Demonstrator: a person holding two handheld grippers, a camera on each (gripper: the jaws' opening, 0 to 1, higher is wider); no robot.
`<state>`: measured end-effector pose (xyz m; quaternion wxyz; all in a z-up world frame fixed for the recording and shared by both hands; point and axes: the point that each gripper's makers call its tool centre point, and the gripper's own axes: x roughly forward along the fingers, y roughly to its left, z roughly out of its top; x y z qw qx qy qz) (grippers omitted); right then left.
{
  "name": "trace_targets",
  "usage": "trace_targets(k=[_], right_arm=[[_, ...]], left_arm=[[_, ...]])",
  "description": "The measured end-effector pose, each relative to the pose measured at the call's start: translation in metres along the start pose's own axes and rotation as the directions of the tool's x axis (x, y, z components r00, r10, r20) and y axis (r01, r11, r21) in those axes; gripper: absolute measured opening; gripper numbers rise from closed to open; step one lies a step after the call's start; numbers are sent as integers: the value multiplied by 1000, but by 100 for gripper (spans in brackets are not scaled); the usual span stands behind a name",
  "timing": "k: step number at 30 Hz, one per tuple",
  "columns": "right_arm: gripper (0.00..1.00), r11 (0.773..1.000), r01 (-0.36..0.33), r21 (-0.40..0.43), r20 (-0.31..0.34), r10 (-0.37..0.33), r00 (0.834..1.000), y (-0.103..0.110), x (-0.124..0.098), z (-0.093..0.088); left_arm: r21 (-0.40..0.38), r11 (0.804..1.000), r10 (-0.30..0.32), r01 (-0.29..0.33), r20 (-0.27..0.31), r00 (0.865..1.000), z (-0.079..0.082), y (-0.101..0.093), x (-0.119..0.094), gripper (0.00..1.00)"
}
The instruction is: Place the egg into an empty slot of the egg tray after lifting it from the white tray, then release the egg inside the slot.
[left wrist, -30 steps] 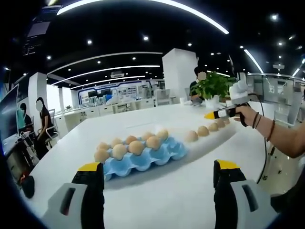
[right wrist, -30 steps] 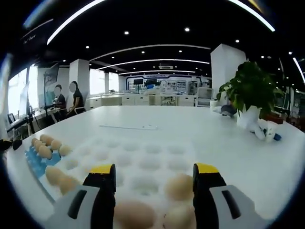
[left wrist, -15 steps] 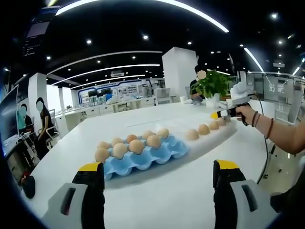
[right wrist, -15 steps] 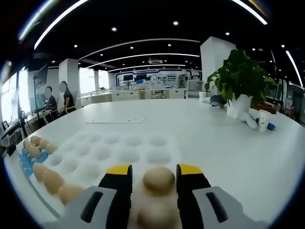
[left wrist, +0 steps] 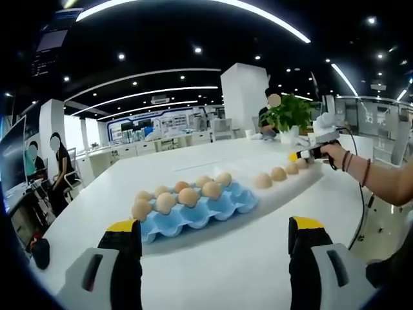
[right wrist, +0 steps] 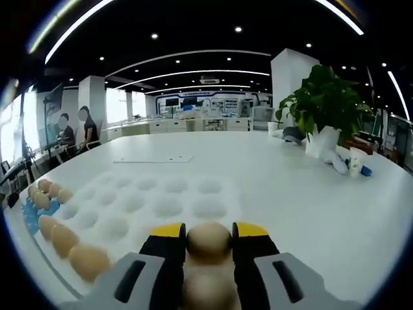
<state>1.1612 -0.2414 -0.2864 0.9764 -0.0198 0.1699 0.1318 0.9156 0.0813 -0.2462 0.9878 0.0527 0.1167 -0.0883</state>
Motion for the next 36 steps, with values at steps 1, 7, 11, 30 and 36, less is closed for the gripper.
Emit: trace_targets(k=[1,7,11,30,36], right_arm=[[29,1000,1,-4,-4,-1,1000,1,0,0],[29,1000,12,11,3,-12,1000,0,-1,0],[29,999,9,32,12,-9,1000,-2,-2,0],[28,999,1,37,87,-4,996,-6,-17,12],[28,1000,-1,23,113,-2,994,2,-21,17]], left_arm=[[0,1000,-2,2,-1,1000,0,-1,0,96],[4,1000,-8,8,2,1000,0,-2,-2,96],[0,1000,0,0,9,1000,0,1,-5,96],[-3,1000,-4,4,5,1000,-6,-4,-7,96],[-5,1000,-4,4,0,1000,-9,-5,-8,96]])
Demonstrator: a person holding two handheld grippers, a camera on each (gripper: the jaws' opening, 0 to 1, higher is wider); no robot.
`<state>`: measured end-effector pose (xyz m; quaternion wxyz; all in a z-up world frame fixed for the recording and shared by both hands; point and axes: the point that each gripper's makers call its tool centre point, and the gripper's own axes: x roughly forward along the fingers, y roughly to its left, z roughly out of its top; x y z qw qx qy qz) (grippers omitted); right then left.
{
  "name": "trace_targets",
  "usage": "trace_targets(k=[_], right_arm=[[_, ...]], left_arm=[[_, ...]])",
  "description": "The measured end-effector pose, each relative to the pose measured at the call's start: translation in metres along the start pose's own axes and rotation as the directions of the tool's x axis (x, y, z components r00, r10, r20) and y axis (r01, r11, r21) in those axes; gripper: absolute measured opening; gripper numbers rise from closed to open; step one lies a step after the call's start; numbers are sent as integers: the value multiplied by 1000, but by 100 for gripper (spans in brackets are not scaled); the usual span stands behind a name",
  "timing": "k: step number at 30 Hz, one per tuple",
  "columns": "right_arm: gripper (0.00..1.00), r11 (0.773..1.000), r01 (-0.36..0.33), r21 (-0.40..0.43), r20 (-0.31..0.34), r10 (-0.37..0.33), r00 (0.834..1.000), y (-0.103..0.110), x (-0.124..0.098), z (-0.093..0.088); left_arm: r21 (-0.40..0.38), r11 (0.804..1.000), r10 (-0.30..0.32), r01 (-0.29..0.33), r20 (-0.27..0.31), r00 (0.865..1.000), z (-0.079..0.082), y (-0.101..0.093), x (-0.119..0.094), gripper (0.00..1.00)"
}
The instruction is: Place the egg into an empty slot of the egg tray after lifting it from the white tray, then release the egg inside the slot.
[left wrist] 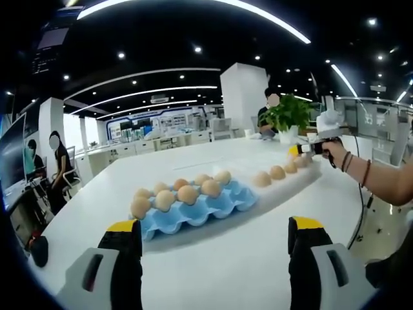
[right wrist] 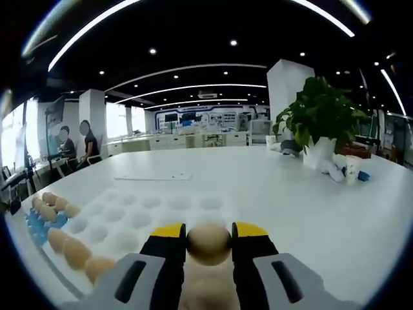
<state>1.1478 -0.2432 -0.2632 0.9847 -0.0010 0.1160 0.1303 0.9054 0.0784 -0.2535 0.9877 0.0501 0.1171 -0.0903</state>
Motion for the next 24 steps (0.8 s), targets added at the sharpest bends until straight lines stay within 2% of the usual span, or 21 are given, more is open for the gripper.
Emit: trace_targets(k=[17,24], right_arm=[[29,1000,-17,-11,6,17,1000,20,0,6],[29,998,-54,-21,9,54,998,39,1,6]], left_arm=[[4,1000,1,-1,-2,1000,0,1,-2,96],[5,1000,8,-8,0,1000,1,4,-5,96]])
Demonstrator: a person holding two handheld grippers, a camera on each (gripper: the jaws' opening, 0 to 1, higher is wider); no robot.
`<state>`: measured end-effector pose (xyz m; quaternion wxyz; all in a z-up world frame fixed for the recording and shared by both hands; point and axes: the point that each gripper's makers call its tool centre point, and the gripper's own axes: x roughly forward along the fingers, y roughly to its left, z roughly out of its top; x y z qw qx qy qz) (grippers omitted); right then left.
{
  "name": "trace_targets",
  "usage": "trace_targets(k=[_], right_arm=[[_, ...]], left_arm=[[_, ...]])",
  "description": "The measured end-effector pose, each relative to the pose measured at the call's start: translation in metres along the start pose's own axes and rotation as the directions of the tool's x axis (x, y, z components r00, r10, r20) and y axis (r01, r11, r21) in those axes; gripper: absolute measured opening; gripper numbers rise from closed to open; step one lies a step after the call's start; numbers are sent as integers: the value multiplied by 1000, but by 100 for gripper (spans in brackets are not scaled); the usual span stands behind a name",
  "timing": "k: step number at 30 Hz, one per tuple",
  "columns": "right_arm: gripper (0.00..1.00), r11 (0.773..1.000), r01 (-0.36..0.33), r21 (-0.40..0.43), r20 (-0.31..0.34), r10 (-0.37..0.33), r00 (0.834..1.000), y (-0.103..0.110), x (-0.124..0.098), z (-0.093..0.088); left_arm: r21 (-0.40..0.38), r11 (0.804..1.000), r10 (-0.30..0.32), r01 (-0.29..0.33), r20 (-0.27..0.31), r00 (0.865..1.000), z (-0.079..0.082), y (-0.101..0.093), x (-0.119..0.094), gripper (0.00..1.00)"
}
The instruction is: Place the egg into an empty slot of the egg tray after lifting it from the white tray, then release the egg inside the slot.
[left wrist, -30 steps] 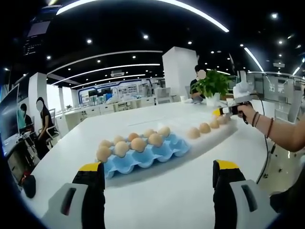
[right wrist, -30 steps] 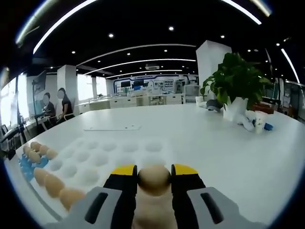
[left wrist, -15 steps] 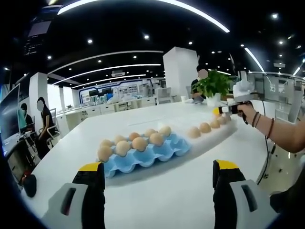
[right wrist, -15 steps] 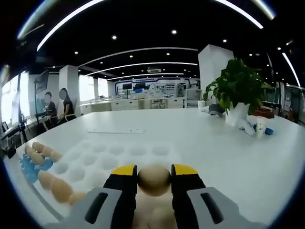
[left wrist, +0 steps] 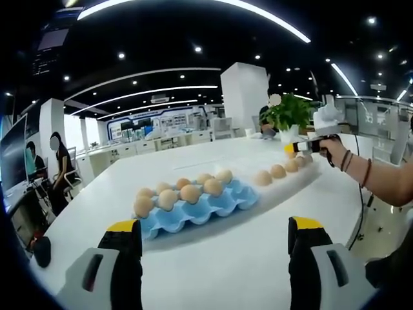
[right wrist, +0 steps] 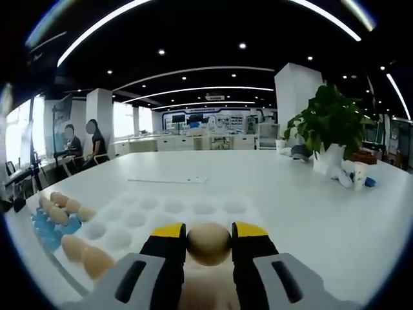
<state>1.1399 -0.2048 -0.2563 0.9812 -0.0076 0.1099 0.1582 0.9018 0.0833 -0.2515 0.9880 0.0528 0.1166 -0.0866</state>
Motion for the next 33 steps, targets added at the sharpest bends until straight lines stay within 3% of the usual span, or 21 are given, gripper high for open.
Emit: trace_targets(k=[33], right_arm=[[29,990,-139,12,-11,139,990,81,2,-1]], left_arm=[[-8,1000,9,-9,-5,1000,-6,5,-9,95]])
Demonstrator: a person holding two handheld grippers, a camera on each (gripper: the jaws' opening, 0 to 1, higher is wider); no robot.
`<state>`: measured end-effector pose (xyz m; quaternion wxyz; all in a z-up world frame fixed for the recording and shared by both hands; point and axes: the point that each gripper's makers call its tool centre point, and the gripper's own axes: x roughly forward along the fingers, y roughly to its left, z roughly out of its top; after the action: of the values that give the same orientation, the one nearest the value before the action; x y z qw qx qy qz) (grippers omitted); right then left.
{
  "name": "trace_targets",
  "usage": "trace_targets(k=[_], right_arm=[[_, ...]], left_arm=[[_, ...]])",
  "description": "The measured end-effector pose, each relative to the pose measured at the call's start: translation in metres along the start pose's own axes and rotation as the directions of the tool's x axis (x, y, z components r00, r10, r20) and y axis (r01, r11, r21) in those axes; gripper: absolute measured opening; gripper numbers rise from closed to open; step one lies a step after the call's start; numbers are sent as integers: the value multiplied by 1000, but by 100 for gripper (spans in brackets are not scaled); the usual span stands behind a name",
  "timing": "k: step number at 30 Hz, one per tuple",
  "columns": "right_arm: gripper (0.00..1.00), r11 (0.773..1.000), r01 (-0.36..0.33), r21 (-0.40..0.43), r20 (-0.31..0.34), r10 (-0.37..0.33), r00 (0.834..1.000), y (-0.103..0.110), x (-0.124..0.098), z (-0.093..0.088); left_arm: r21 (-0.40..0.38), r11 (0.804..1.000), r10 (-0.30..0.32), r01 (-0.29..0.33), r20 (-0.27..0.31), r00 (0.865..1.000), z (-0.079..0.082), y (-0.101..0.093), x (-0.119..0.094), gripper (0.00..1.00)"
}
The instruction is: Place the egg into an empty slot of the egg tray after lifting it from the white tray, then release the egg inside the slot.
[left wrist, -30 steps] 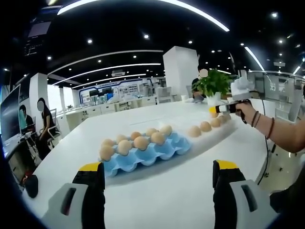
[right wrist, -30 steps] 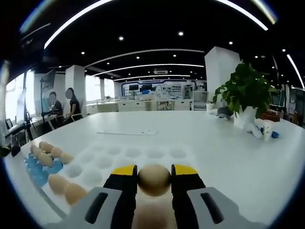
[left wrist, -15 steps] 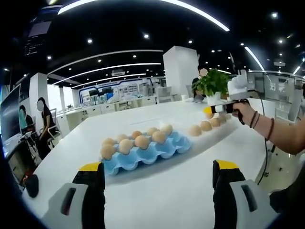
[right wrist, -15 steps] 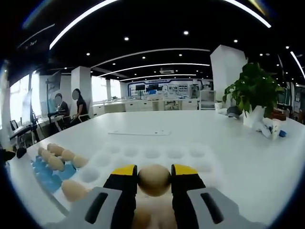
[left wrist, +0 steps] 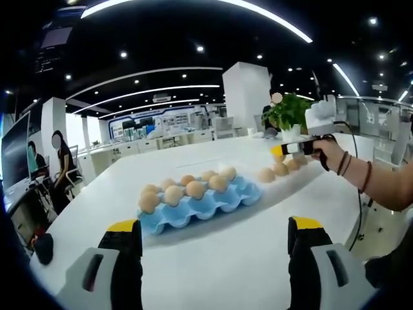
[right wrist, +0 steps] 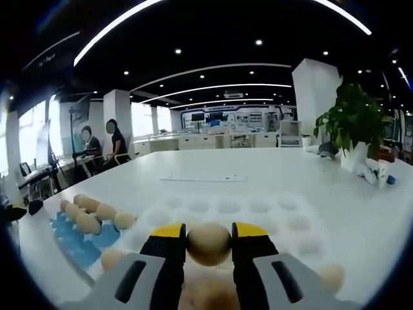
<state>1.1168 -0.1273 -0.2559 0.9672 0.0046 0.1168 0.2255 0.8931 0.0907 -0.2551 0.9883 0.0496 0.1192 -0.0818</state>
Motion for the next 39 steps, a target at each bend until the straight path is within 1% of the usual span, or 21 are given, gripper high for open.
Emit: trace_targets(k=[17,22,30,39], right_arm=[[29,997,-70,7,-1,70,998,42,6,-2],[29,995,-103,-9,-3,103,995,59,9,-1],[29,991,-136,-10,-7,136,991,77,13,-2],[29,981,-192,-25,-7,192,981,109,16,-3]], left_arm=[[-1,1000,6,-6,-6,1000,-2,2,-3,95],[-4,1000,9,-9,-4,1000,-1,4,-4,95],[-6,1000,11,-11,-9,1000,-3,6,-3,95],[-5,1000,12,-12,-11,1000,-2,8,-2,95]])
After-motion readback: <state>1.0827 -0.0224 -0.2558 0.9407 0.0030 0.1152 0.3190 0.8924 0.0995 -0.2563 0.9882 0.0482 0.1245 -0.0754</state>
